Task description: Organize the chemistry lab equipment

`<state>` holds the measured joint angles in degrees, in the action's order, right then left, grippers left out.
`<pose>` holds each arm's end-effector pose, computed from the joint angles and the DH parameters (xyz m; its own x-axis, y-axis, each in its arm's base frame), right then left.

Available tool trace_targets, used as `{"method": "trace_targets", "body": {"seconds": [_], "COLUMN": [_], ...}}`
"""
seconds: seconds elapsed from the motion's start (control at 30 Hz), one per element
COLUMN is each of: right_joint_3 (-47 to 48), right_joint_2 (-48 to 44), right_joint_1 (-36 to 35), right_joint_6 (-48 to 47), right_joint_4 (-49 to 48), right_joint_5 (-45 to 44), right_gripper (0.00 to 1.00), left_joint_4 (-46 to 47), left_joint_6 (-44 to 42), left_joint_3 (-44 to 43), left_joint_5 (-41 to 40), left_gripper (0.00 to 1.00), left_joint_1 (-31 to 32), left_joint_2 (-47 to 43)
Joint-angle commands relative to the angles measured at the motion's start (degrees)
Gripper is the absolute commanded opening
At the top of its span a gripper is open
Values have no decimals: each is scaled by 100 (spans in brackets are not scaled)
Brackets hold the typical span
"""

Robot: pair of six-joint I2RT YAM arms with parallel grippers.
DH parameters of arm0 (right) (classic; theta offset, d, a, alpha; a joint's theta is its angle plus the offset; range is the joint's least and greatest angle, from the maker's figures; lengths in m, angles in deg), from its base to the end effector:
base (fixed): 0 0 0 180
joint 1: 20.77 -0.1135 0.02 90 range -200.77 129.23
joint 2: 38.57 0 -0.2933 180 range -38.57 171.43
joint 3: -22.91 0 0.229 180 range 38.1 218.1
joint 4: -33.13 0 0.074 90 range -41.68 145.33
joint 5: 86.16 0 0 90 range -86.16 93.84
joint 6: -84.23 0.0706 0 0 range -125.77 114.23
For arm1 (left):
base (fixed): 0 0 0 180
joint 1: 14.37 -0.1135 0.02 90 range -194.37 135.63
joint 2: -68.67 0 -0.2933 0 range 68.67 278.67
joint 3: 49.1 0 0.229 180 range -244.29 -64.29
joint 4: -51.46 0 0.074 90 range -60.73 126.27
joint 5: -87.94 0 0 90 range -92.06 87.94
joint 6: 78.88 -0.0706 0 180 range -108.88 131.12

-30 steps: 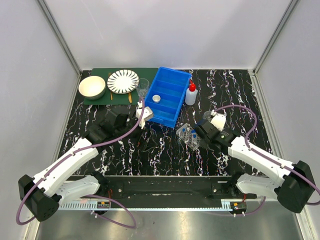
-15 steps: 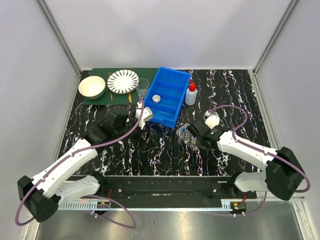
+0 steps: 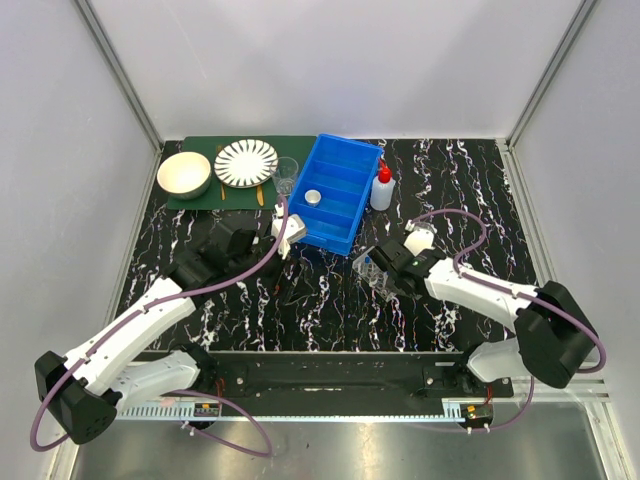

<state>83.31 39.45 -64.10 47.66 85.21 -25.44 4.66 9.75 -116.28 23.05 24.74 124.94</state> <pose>0.1869 0.1289 0.2039 -0.7880 0.2196 -0.5751 0.2649 0.9643 0.0053 0.1314 -0.1455 0.3199 -0.4347 0.3813 -0.8159 0.8486 0.4768 -0.2293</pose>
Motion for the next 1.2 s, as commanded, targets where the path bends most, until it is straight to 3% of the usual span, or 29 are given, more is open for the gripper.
{"method": "trace_targets", "body": {"seconds": [0.0,0.47,1.17], "right_joint_3": [67,-3,-21], "right_joint_2": [126,161,135], "right_joint_1": [44,44,44], "right_joint_6": [133,115,159], "right_joint_4": [-322,-375,-480], "right_joint_5": [-157,-43,344], "right_gripper": [36,30,36], "left_joint_4": [147,147,156], "left_joint_6": [40,40,31], "left_joint_3": [4,4,-4], "left_joint_5": [3,-5,3], "left_gripper": [99,99,99], "left_joint_1": [17,35,26], "left_joint_2": [-143,-151,-151]}}
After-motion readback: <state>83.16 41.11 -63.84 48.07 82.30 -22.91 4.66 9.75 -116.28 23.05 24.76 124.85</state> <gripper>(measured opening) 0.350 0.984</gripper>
